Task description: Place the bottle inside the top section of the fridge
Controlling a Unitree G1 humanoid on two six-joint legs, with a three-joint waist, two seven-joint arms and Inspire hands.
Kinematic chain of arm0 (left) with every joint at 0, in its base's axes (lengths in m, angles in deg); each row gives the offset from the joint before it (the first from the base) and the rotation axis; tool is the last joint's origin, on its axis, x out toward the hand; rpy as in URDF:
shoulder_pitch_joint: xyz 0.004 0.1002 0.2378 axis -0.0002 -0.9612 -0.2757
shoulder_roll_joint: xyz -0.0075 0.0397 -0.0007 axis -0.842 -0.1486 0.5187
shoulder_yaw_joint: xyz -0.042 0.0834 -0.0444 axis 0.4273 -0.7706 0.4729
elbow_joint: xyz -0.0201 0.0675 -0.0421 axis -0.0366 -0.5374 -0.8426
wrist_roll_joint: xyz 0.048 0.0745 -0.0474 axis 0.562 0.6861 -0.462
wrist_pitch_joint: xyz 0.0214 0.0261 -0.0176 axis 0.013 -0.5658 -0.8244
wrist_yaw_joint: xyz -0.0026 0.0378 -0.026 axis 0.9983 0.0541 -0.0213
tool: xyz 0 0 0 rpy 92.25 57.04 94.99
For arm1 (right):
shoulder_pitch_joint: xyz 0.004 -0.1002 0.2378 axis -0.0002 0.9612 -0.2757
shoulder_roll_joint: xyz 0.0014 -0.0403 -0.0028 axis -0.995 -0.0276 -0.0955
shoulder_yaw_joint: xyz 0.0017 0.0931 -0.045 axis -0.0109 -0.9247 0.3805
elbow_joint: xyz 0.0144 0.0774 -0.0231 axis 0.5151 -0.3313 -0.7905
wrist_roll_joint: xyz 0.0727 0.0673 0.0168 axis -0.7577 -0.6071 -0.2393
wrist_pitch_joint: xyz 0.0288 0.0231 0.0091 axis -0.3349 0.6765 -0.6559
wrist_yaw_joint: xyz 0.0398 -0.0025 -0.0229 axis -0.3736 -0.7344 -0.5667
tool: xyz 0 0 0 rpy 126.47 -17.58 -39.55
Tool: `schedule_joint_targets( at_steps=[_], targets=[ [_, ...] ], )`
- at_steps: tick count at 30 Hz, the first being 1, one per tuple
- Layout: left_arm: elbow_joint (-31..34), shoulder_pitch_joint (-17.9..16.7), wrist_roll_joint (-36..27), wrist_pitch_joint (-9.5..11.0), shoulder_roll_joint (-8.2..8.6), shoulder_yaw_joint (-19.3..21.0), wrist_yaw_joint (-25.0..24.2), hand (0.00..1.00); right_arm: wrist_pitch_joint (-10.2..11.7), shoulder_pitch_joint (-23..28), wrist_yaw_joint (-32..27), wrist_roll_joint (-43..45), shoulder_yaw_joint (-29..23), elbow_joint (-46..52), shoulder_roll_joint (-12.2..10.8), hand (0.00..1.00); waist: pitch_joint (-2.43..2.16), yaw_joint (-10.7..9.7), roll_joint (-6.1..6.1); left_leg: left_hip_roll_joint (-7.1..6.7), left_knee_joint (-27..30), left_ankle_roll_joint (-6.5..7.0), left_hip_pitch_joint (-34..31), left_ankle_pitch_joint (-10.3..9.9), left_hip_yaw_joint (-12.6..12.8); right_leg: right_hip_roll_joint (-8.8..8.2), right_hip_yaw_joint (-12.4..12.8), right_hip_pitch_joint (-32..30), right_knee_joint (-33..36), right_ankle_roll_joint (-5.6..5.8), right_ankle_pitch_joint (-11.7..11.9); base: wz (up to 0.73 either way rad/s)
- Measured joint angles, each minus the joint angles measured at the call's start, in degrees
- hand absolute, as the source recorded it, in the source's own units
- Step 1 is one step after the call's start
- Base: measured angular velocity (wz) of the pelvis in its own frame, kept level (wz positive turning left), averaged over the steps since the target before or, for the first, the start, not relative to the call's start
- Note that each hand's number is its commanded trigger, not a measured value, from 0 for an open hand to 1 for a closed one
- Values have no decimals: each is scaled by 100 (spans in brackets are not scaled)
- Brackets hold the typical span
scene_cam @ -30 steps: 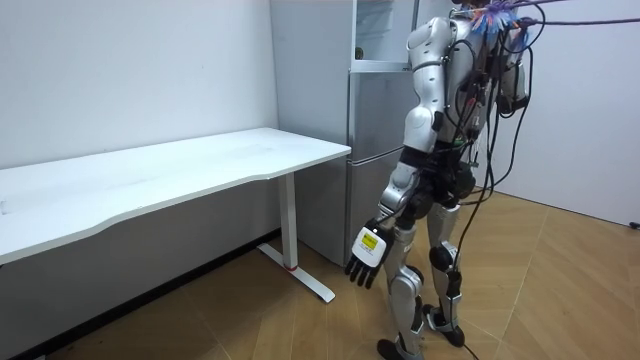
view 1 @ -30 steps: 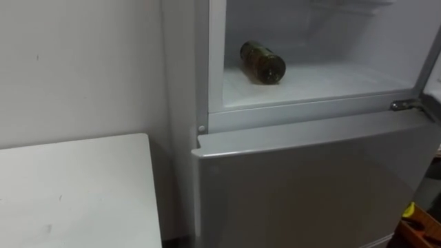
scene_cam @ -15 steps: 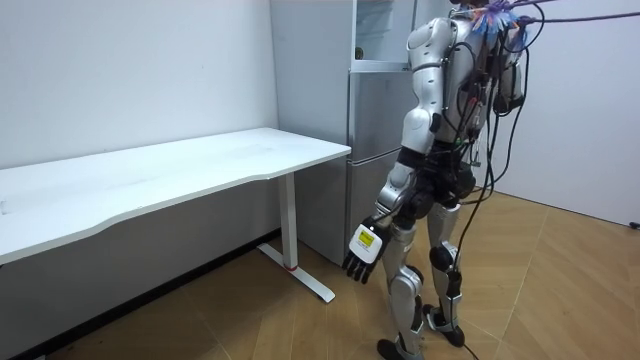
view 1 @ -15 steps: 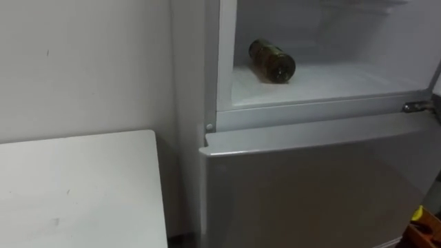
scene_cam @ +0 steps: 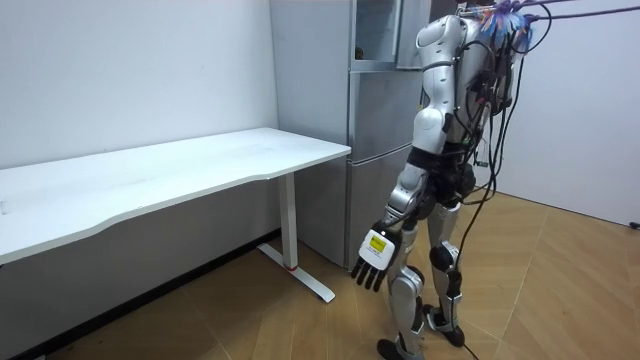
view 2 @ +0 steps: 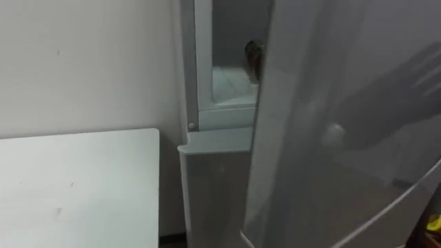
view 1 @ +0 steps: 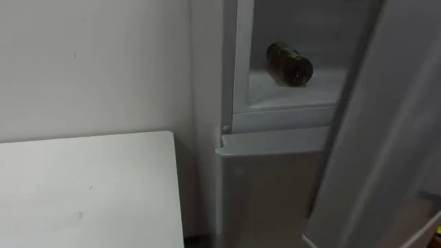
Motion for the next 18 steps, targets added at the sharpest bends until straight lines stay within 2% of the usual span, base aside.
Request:
schedule_joint_targets(
  at_steps=[13, 18],
  targets=[
    [33, -1, -1, -110, 38, -253, 174, 0, -144, -5, 170, 241, 182, -3, -3, 0, -4, 11, 8, -1, 5, 0, 6, 2, 0, -1, 0, 12, -4, 0, 0, 0],
    [34, -2, 19, -195, 47, -287, 171, 0, -205, -5, 408, 240, 366, -4, -14, 0, -5, 5, 17, 4, 48, 0, -7, 1, -3, -2, 0, 10, -3, 0, 0, 0]
  ],
)
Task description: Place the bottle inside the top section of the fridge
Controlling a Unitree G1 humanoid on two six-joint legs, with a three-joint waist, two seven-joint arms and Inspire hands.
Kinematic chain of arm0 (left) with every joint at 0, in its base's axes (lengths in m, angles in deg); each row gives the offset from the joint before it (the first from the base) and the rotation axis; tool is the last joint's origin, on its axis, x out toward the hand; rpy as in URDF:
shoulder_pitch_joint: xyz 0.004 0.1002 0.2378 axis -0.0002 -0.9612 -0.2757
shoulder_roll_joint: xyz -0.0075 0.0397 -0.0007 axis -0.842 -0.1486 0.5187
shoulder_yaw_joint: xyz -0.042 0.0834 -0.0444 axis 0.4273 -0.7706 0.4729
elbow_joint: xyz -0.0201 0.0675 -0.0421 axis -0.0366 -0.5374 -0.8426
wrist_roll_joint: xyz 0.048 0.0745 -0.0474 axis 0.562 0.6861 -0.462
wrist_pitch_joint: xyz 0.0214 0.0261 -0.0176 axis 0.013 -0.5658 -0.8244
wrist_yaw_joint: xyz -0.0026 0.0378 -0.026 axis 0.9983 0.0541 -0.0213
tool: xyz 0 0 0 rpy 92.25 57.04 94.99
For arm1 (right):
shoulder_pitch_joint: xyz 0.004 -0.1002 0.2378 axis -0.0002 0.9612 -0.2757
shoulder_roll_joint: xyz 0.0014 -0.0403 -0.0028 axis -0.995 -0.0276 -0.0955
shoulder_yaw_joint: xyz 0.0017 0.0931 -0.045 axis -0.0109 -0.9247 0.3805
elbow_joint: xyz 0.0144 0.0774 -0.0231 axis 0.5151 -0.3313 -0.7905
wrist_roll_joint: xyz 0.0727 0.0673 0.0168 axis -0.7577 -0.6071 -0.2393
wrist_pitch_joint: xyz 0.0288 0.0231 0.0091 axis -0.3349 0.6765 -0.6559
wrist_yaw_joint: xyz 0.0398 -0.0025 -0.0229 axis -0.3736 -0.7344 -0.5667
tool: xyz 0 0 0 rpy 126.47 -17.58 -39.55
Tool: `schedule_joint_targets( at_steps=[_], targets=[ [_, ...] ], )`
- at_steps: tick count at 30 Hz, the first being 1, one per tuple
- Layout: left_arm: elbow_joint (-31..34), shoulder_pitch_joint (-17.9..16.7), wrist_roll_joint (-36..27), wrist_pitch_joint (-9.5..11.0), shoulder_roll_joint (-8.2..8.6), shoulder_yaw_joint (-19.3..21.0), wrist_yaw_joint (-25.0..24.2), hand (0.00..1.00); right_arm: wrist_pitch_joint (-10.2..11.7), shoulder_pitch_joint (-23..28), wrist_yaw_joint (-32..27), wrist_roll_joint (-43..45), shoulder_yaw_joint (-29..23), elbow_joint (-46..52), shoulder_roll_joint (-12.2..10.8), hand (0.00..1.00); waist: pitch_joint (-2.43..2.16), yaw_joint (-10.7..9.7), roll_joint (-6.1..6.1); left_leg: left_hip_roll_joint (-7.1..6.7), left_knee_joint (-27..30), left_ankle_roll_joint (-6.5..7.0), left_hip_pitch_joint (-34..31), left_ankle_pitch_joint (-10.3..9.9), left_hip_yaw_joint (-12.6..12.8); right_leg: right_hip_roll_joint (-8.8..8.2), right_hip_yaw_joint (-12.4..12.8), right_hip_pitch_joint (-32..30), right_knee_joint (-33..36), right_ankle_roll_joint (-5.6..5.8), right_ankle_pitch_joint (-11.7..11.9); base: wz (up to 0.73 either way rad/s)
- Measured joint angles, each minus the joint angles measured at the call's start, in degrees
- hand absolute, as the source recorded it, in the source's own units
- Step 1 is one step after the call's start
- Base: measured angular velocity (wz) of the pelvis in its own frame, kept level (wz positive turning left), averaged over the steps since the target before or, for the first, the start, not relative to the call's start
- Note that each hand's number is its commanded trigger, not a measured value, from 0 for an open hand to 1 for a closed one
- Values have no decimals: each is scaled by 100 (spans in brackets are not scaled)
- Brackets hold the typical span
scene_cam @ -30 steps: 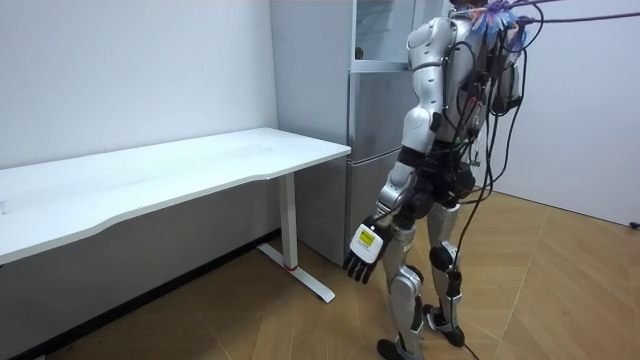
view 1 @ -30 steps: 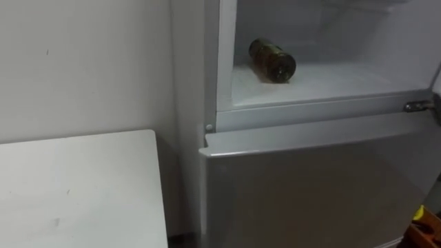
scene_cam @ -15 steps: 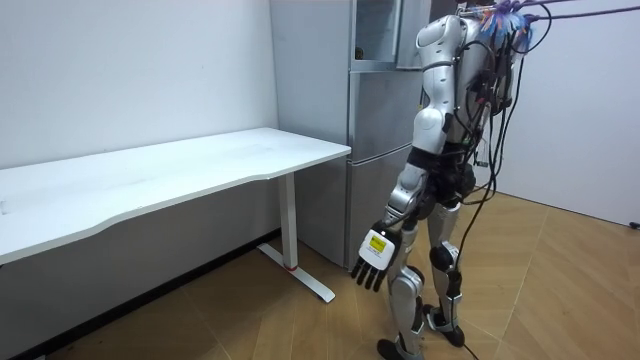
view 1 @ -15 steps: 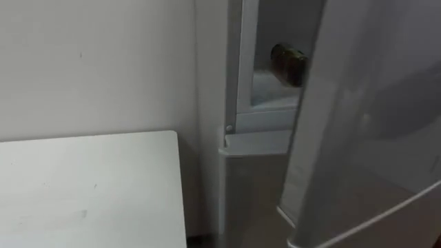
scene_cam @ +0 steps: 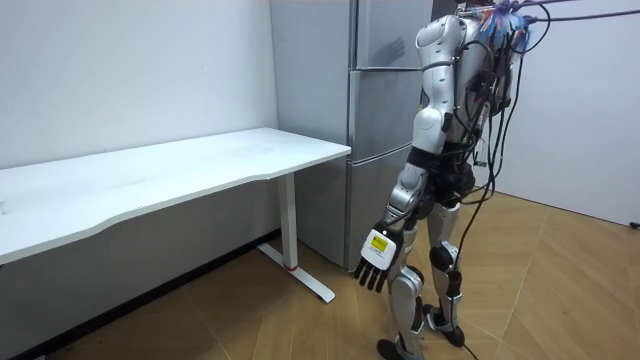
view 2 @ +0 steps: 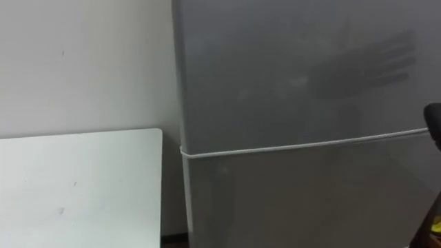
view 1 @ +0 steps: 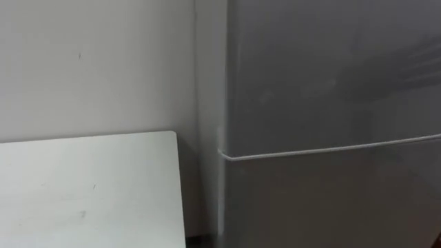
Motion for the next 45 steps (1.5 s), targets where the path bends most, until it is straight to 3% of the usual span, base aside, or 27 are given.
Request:
schedule_joint_targets(
  at_steps=[14, 23, 27, 35, 37, 41, 45],
  targets=[
    [21, 88, -1, 12, 0, 4, -49, 0, -50, -44, 547, 662, 306, 3, 0, 0, -14, 113, 22, 5, 61, 0, -5, 0, 10, 4, 35, 0, 11, -5, 3, 0],
    [16, 124, -14, 87, -8, 5, -169, 0, -48, -299, 794, 690, 561, 180, 0, 0, 6, 213, 7, 8, 57, 0, 50, -1, 7, 6, 22, 75, -5, -6, 4, 0],
    [18, 126, 13, 137, -36, -2, -240, 0, -46, -575, 872, 1218, 756, 247, 0, 0, -4, 235, -14, 8, 57, 1, 27, -1, 0, 11, 18, 83, -18, -5, 8, 0],
    [19, 129, 246, 134, -117, -97, -297, 0, -50, -615, 791, 1991, 916, 278, -20, 0, -10, 263, -68, 8, 58, 1, 37, -1, -37, 9, -19, 88, 5, -9, 13, 1],
    [23, 134, 250, 130, -150, -99, -349, 0, -53, -615, 791, 2393, 922, 278, -19, 0, -9, 277, -77, 14, 55, 1, 19, -1, -44, 12, -32, 83, 4, -13, 15, 4],
    [-6, 131, 299, 123, -224, -112, -479, 0, -56, -616, 547, 4193, 968, 302, -14, 0, -16, 323, -109, 12, 34, 0, 19, -1, -83, 13, -81, 81, -5, -17, 18, 3],
    [-121, 280, 362, 38, -245, -217, -542, 0, -106, -852, 141, 5802, 1207, 75, -13, 0, 17, 332, -172, 11, 39, 0, 13, -1, -90, 9, -94, 77, 9, -20, 20, 1]
  ],
)
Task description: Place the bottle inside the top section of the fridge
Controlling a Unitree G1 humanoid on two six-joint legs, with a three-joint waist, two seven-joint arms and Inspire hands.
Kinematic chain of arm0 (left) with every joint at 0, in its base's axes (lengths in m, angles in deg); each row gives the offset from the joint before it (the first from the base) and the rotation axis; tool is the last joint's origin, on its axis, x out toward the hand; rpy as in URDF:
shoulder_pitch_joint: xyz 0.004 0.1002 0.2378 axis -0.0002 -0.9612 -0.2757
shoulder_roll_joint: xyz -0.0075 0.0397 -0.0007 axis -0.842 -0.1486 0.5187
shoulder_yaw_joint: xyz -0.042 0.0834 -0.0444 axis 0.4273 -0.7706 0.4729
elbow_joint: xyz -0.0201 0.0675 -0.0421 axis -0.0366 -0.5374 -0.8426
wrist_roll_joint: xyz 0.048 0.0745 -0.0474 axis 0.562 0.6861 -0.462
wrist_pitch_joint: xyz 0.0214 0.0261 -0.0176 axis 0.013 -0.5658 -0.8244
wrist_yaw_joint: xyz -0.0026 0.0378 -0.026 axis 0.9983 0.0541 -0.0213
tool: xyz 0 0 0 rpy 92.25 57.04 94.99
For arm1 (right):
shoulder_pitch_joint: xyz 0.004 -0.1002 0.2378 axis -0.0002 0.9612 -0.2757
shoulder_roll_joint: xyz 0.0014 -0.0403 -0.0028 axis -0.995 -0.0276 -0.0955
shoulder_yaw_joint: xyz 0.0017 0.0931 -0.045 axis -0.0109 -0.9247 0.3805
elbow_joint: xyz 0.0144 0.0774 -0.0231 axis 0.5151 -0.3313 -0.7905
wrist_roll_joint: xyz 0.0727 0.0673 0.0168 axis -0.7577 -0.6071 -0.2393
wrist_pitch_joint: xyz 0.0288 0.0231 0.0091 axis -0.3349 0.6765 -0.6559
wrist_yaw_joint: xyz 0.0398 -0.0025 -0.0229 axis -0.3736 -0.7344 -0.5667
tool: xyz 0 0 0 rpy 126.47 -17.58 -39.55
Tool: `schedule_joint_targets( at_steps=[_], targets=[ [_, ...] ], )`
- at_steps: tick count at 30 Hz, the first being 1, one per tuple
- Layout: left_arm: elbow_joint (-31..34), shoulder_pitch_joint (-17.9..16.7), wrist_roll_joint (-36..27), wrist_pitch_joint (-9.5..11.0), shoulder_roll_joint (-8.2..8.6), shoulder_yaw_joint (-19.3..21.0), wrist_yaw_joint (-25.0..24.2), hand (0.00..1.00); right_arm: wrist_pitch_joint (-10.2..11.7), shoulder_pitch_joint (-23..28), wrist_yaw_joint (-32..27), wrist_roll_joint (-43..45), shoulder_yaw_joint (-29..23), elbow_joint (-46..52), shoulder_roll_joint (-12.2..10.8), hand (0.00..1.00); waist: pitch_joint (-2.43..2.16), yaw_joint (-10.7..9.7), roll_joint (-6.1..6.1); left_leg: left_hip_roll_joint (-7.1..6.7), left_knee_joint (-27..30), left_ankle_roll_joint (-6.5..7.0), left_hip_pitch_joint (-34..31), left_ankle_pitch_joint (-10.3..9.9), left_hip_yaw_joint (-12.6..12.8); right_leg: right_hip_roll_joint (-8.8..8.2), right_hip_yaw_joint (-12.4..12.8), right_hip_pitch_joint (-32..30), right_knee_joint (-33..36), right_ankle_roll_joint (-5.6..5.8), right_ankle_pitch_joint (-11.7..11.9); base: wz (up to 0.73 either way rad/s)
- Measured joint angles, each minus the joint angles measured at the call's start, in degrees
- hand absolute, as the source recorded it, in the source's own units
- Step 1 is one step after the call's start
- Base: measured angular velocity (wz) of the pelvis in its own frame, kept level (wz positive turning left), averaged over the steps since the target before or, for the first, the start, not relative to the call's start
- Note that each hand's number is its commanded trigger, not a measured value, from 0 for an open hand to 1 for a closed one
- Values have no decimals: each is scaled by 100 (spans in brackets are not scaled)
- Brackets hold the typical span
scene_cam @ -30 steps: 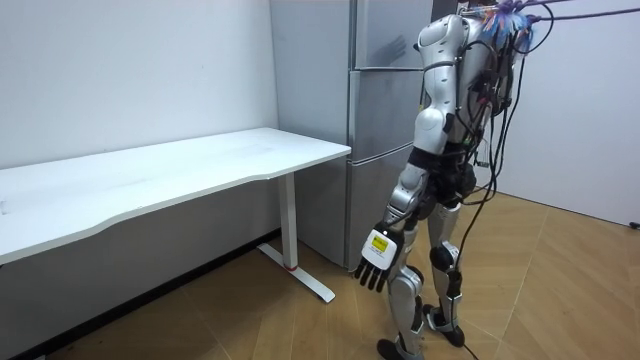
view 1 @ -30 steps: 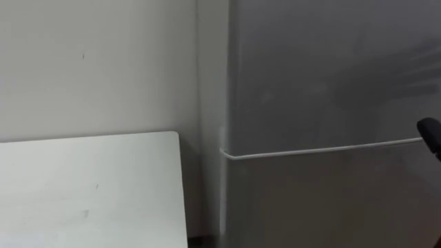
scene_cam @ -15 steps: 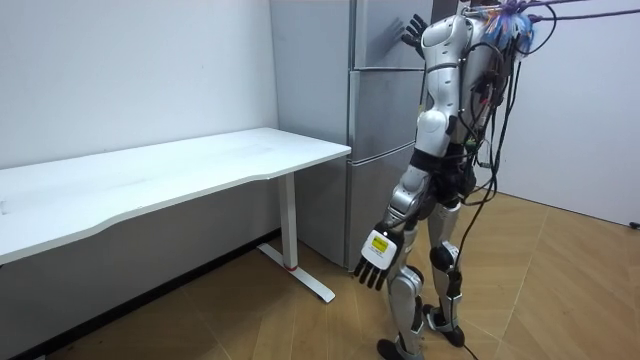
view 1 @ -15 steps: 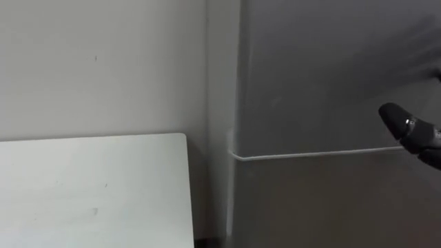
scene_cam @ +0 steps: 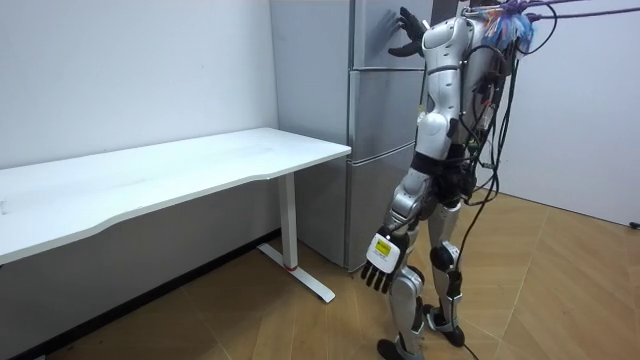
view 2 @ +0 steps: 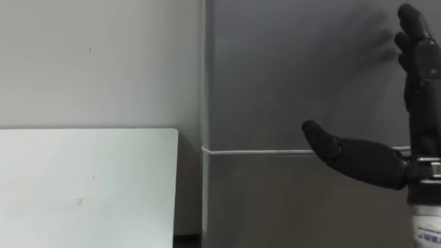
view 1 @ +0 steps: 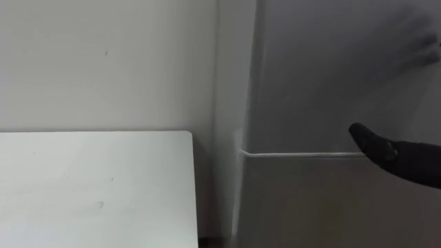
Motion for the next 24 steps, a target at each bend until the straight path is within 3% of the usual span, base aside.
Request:
schedule_joint_targets(
  at_steps=[4, 8, 13, 15, 20, 24],
  targets=[
    [-60, 22, 33, -40, -42, -100, -84, 0, -188, -201, -164, 669, 167, -160, 32, 0, 5, -14, -60, 2, -6, 0, -37, 0, -2, 2, -11, 3, 5, 0, 1, 0],
    [-66, 92, 329, -120, -57, -116, -164, 0, -190, -244, -252, 1047, 178, -302, 35, 0, 6, -15, -77, 2, 3, 0, -12, 0, -17, 1, -27, 11, 0, 0, 5, 0],
    [-61, 262, 490, -198, -167, -136, -249, 0, -172, -480, -382, 1116, 406, -895, 290, 0, 7, -7, -83, 6, 17, 0, -6, 1, -34, 2, -22, 16, 37, -18, 18, -1],
    [38, 284, 502, -288, -222, -171, -244, 0, -192, -589, -438, 1242, 506, -1192, 461, 0, 25, 7, -98, 12, 9, 3, 4, 4, -45, -1, -23, 18, 71, -27, 23, -2],
    [95, 321, 504, -471, -265, -178, -268, 0, -451, -752, -581, 1977, 600, -1647, 498, 0, 23, 94, -181, 23, 35, 10, -15, 55, -68, 12, -32, 18, -9, -50, 96, 0],
    [202, 350, 503, -618, -302, -219, -388, 0, -461, -961, -776, 2373, 636, -2218, 505, 0, 21, 141, -181, 24, 173, 33, -121, 62, -116, -9, -114, 9, -5, -44, 137, 6]
  ],
)
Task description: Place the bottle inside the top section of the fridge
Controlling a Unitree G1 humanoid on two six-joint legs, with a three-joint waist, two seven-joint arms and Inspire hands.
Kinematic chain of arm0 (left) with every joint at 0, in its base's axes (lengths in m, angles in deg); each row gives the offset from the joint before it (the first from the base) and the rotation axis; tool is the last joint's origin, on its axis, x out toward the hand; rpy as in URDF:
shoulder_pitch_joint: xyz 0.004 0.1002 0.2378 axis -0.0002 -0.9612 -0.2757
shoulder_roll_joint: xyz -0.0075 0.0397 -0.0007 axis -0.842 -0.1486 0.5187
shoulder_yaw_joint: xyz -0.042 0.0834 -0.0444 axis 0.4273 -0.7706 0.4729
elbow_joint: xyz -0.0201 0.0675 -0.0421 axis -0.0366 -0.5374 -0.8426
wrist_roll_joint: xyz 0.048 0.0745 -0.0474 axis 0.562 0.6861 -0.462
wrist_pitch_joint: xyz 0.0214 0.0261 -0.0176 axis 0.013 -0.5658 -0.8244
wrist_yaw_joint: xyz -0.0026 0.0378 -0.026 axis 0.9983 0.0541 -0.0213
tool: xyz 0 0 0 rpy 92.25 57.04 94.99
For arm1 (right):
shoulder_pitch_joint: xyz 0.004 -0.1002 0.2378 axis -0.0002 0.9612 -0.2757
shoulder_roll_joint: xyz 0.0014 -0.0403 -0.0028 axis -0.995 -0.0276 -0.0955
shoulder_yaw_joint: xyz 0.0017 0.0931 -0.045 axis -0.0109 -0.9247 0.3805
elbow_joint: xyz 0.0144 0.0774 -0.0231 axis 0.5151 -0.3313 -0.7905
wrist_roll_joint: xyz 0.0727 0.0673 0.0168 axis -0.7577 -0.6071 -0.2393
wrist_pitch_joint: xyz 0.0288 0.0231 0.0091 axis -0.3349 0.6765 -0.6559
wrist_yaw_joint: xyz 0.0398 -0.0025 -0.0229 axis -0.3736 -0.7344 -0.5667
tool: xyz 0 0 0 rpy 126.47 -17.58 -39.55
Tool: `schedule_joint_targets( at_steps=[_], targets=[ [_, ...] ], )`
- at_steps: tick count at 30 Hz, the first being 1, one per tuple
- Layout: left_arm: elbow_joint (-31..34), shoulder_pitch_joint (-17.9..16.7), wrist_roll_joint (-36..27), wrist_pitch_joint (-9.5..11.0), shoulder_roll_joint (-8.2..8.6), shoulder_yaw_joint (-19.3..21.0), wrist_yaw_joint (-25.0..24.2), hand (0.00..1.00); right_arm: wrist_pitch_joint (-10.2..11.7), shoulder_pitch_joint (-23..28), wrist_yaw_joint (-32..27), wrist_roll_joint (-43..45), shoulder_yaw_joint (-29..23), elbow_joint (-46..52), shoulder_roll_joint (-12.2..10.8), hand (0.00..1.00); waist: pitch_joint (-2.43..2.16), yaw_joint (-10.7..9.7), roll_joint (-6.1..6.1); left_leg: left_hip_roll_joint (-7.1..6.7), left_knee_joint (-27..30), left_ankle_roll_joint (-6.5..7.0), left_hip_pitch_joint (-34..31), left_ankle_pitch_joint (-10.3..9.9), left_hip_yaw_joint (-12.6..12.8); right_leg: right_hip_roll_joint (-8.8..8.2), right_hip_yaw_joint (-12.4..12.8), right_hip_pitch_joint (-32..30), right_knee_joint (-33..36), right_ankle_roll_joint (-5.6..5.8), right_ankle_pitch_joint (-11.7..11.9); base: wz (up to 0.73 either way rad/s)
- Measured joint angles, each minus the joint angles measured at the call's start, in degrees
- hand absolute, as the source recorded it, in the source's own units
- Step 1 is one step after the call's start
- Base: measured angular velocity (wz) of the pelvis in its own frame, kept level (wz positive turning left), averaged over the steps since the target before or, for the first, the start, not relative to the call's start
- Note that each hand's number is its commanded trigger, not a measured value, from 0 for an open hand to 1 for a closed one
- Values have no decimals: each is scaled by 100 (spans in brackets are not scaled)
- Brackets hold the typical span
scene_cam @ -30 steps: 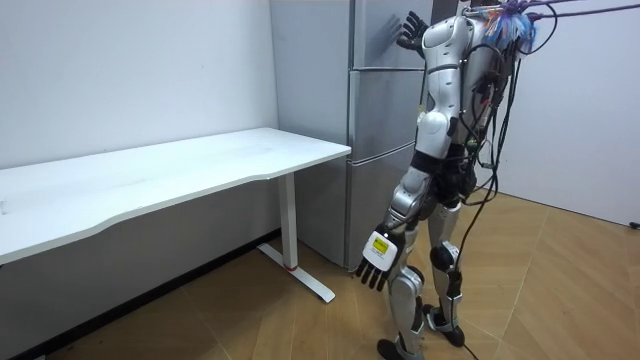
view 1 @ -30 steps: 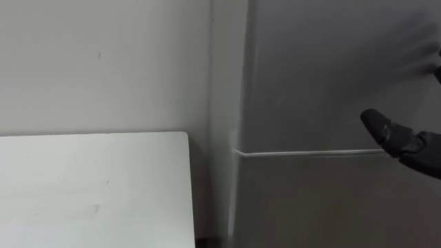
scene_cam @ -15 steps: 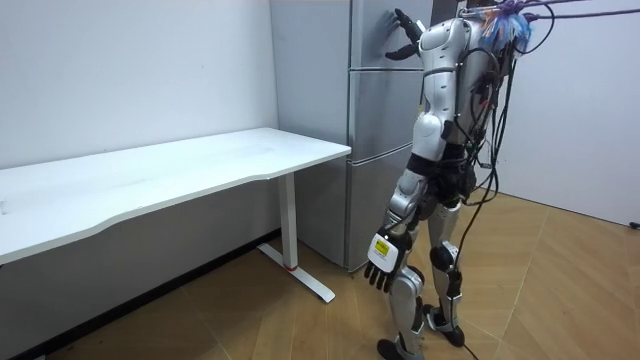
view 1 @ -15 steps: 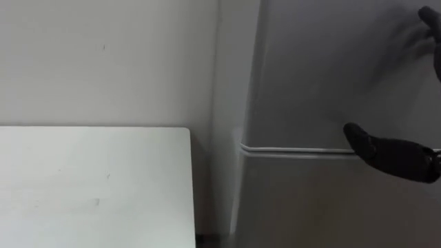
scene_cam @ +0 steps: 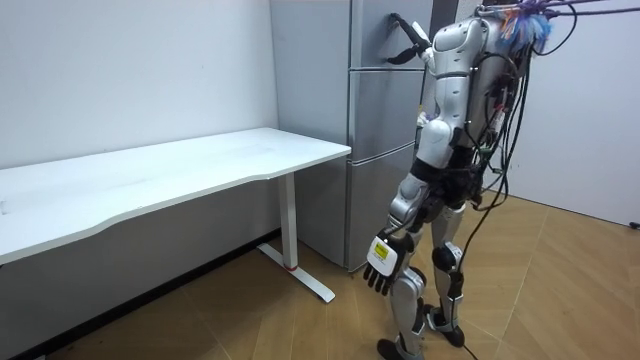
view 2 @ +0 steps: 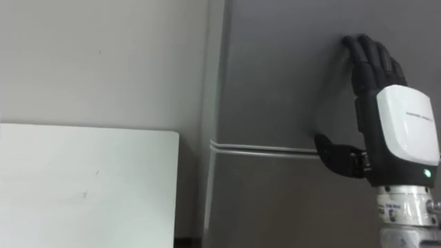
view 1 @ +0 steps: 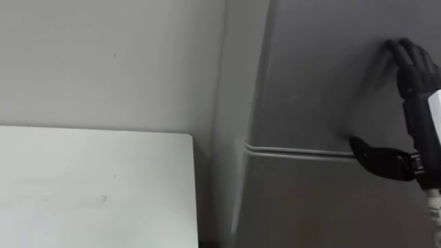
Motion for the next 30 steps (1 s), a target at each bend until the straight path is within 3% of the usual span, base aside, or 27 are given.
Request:
schedule_joint_targets(
  at_steps=[6, 11, 14, 26, 30],
  targets=[
    [233, -11, -1, -73, -27, -18, -58, 0, -65, -272, -13, 100, 8, -626, 37, 0, -23, 79, 36, -1, 169, 39, -125, 24, -121, -2, -70, 2, -4, 37, 82, 11],
    [397, -37, 2, -180, -44, -25, -49, 0, -328, -305, -3, 85, 3, -710, 39, 0, -77, 177, 65, -43, 226, 72, -191, 60, -247, -10, -73, -32, 4, 92, 116, 7],
    [427, -64, -2, -209, -61, -27, -38, 0, -355, -332, 28, 47, 8, -775, 39, 0, -82, 197, 59, -46, 226, 79, -204, 78, -252, -10, -73, -30, 6, 91, 134, 0],
    [628, -299, -38, -125, -85, -68, -28, 0, -144, -332, 118, -788, 8, -673, 65, 0, -92, 59, 54, -51, 226, 101, -173, 87, -254, -3, -99, 50, -39, 50, 169, 0],
    [624, -357, -6, -106, -85, 58, -35, 0, 62, -271, 183, -1326, -92, -579, 357, 0, -114, -101, 34, -74, 219, 116, -191, 92, -300, -30, -169, 50, -39, 72, 155, 8]
  ],
)
